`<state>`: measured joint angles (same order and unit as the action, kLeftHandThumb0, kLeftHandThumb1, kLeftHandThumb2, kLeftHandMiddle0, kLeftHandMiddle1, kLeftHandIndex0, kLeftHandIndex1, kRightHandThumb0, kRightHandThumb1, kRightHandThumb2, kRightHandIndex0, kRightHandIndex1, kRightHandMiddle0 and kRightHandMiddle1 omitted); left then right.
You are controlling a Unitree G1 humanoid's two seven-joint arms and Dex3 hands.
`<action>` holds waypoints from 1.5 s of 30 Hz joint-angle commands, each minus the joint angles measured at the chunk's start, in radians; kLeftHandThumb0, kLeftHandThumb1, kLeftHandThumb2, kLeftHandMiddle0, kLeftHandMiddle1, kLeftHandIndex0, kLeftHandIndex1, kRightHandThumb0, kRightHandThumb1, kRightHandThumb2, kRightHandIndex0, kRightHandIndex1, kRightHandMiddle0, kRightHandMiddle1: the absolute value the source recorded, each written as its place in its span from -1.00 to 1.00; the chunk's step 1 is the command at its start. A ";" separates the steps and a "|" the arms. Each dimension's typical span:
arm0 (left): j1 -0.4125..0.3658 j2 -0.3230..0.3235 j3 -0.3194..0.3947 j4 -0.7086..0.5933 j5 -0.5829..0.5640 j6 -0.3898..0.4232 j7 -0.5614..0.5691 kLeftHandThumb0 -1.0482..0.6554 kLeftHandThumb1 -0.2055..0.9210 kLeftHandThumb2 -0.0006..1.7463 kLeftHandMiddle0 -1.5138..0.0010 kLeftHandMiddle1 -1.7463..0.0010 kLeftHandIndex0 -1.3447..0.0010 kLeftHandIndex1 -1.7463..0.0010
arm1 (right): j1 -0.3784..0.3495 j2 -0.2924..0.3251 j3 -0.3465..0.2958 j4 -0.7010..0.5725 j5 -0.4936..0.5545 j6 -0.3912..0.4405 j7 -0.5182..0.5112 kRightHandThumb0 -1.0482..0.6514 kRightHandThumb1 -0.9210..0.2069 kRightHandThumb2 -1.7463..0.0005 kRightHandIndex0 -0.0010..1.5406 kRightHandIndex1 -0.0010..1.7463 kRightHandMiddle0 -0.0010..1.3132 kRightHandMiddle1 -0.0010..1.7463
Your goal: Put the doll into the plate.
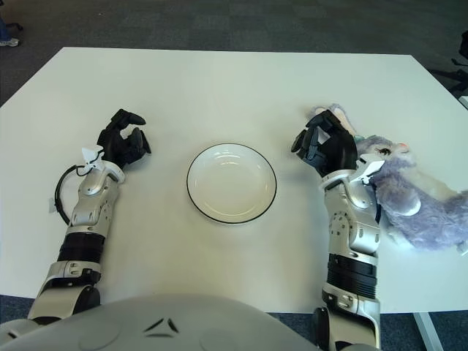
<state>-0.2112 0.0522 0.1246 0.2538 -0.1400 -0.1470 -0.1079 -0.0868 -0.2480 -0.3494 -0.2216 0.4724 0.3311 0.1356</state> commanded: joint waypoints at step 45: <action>0.038 -0.015 -0.014 -0.011 0.007 0.011 0.019 -0.24 0.37 0.15 -0.28 -1.00 0.38 -1.00 | 0.124 -0.469 -0.057 -0.207 -0.771 -0.196 0.064 -0.84 -0.81 0.55 0.49 1.00 -1.00 -0.01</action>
<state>-0.2037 0.0413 0.1142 0.2324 -0.1366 -0.1280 -0.0843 0.0143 -0.6652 -0.3768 -0.3792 -0.2675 0.1218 0.1568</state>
